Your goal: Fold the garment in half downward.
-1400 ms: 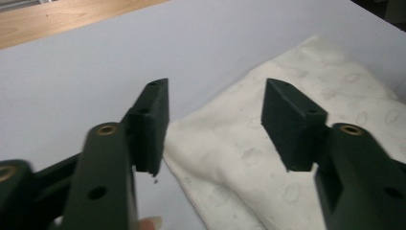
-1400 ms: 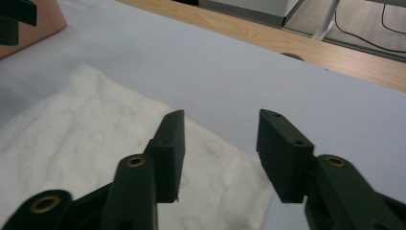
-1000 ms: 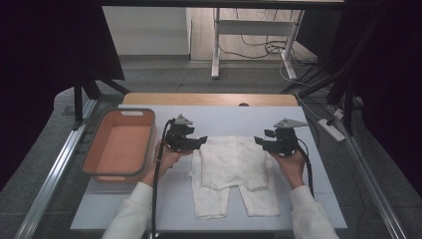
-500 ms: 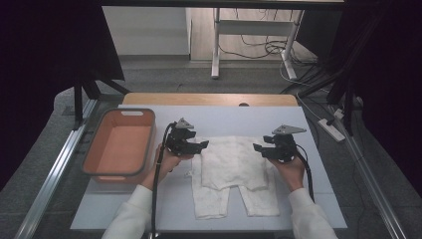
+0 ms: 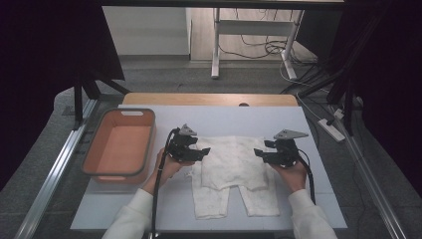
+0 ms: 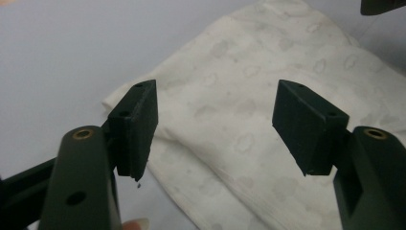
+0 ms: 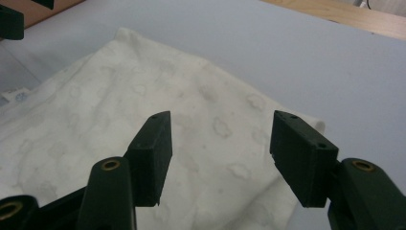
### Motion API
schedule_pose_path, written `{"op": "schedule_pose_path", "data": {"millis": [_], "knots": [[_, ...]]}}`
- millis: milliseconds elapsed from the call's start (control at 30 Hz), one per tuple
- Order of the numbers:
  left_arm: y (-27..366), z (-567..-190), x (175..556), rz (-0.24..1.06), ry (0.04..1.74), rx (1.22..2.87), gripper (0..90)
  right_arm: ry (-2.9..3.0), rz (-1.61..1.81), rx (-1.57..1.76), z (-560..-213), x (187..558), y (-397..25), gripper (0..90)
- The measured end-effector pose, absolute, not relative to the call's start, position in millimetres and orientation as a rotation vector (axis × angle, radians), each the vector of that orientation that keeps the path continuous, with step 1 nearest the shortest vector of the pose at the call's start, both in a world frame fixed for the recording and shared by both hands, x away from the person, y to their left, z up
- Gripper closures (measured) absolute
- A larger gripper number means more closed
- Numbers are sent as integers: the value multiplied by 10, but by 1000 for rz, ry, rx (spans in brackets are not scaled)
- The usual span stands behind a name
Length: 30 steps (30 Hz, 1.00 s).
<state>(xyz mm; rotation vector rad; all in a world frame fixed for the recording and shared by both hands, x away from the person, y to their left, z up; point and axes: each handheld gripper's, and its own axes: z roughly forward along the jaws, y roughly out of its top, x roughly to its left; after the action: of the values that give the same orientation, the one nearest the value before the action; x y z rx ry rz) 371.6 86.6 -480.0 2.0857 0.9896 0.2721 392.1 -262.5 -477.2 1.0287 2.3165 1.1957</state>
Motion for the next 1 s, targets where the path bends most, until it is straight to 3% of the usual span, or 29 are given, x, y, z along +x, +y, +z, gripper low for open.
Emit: {"op": "schedule_pose_path", "data": {"millis": [1000], "knots": [[891, -4874, 3223, 263, 961, 2135, 334, 2339, 1195, 981, -4803, 3346, -2731, 334]]}}
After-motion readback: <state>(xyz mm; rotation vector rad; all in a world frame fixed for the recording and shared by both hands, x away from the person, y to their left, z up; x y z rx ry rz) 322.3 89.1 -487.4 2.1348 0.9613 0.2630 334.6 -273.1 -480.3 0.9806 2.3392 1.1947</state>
